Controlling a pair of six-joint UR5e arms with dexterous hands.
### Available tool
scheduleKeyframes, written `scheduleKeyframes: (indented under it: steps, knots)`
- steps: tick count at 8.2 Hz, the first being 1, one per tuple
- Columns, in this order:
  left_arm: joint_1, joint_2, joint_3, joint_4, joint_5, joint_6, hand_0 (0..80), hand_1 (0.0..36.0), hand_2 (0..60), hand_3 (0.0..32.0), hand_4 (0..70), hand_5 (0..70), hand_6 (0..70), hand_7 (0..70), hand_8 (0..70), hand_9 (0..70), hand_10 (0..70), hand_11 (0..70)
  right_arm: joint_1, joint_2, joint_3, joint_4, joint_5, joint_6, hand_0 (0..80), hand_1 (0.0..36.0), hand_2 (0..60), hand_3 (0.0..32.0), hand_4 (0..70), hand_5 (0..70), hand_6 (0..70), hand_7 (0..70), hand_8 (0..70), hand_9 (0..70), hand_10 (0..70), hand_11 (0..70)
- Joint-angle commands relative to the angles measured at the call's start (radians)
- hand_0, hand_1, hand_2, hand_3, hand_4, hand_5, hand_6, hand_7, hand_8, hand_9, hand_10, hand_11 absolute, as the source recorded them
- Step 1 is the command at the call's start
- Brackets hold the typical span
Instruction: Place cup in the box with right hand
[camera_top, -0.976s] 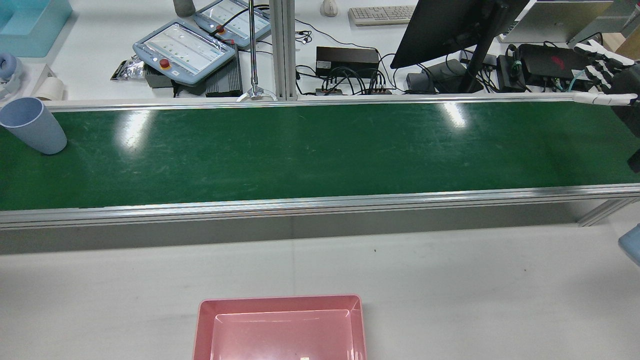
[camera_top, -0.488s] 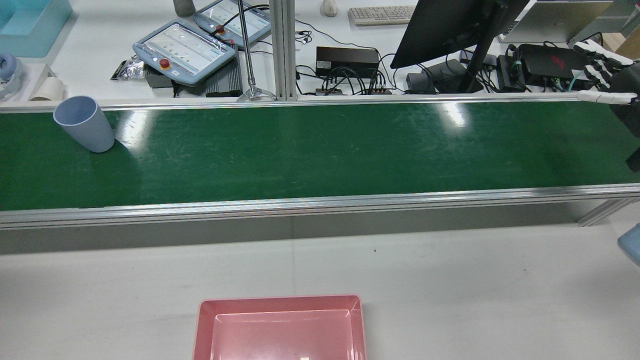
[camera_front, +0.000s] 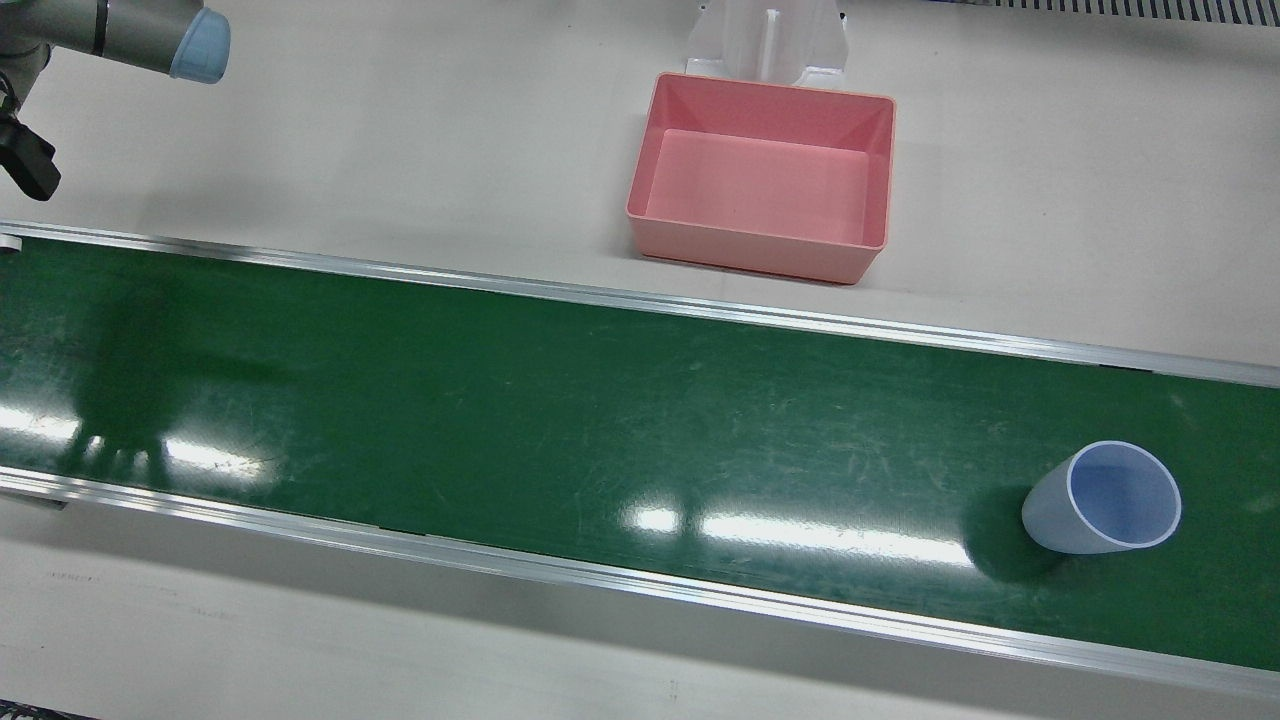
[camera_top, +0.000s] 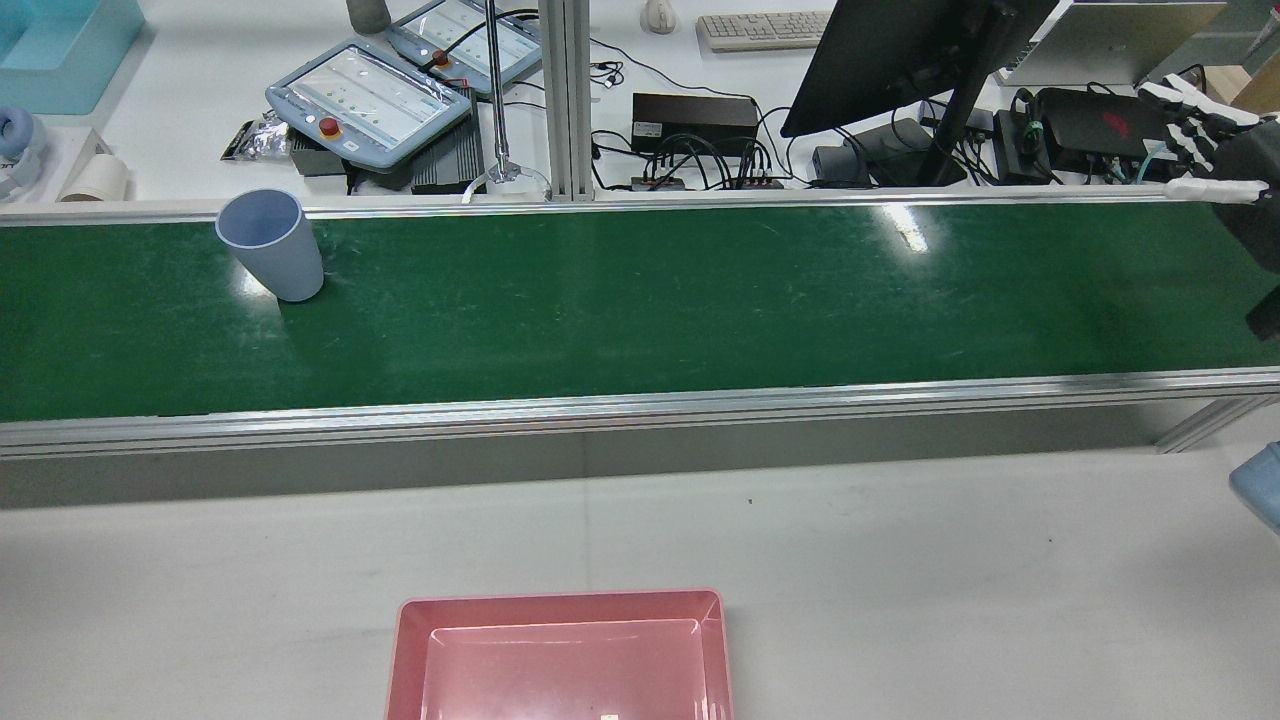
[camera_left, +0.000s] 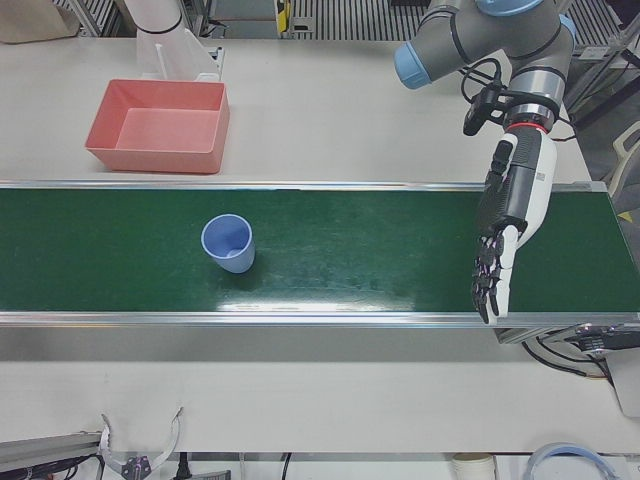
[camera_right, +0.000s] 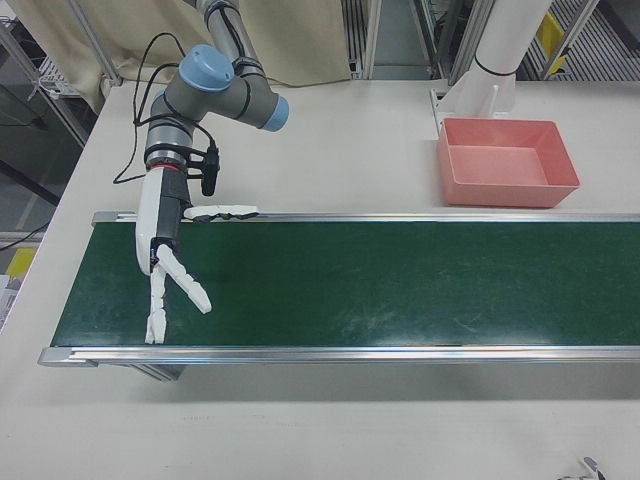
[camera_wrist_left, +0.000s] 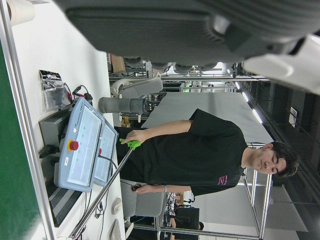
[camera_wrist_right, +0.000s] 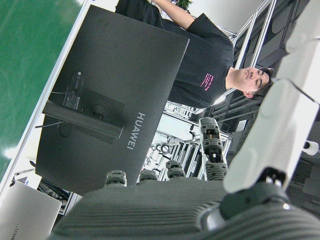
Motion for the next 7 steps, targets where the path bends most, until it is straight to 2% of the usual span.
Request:
scheduleKeyframes:
  steps: [1, 3, 4, 5, 6, 7]
  knots:
    - [0.0, 0.0, -0.001, 0.0, 0.002, 0.0, 0.0, 0.0, 0.0, 0.0, 0.0, 0.0, 0.0, 0.0, 0.0, 0.0, 0.0, 0.0, 0.001, 0.003, 0.002, 0.0, 0.0, 0.001, 47.9, 10.7, 3.6, 6.6, 6.8, 4.2, 2.0, 9.1, 0.0, 1.8, 0.9, 3.0]
    - [0.0, 0.0, -0.001, 0.0, 0.0, 0.0, 0.0, 0.0, 0.0, 0.0, 0.0, 0.0, 0.0, 0.0, 0.0, 0.0, 0.0, 0.0, -0.002, 0.005, 0.002, -0.003, -0.006, -0.001, 46.5, 14.9, 18.2, 7.6, 3.5, 4.4, 2.0, 9.5, 0.0, 1.5, 0.9, 3.1]
    - [0.0, 0.0, -0.001, 0.0, 0.0, 0.0, 0.0, 0.0, 0.0, 0.0, 0.0, 0.0, 0.0, 0.0, 0.0, 0.0, 0.0, 0.0, -0.004, 0.005, 0.002, -0.003, -0.006, -0.001, 46.1, 15.1, 19.8, 8.0, 3.0, 4.4, 1.9, 9.4, 0.0, 1.1, 0.9, 3.1]
    - [0.0, 0.0, -0.001, 0.0, 0.0, 0.0, 0.0, 0.0, 0.0, 0.0, 0.0, 0.0, 0.0, 0.0, 0.0, 0.0, 0.0, 0.0, -0.008, 0.003, 0.0, -0.003, -0.006, -0.001, 46.9, 13.1, 13.1, 8.0, 4.2, 4.3, 1.9, 9.5, 0.0, 1.3, 0.9, 3.1]
    - [0.0, 0.0, -0.001, 0.0, 0.0, 0.0, 0.0, 0.0, 0.0, 0.0, 0.0, 0.0, 0.0, 0.0, 0.0, 0.0, 0.0, 0.0, -0.016, 0.005, 0.0, -0.003, -0.006, -0.001, 47.1, 12.2, 10.7, 8.0, 5.2, 4.2, 2.0, 9.9, 0.0, 1.7, 1.0, 3.1]
    - [0.0, 0.0, 0.001, 0.0, 0.0, 0.0, 0.0, 0.0, 0.0, 0.0, 0.0, 0.0, 0.0, 0.0, 0.0, 0.0, 0.0, 0.0, -0.016, 0.005, 0.0, -0.003, -0.006, -0.001, 46.0, 14.0, 18.2, 8.0, 4.4, 4.2, 2.1, 10.5, 0.0, 2.0, 0.9, 3.1]
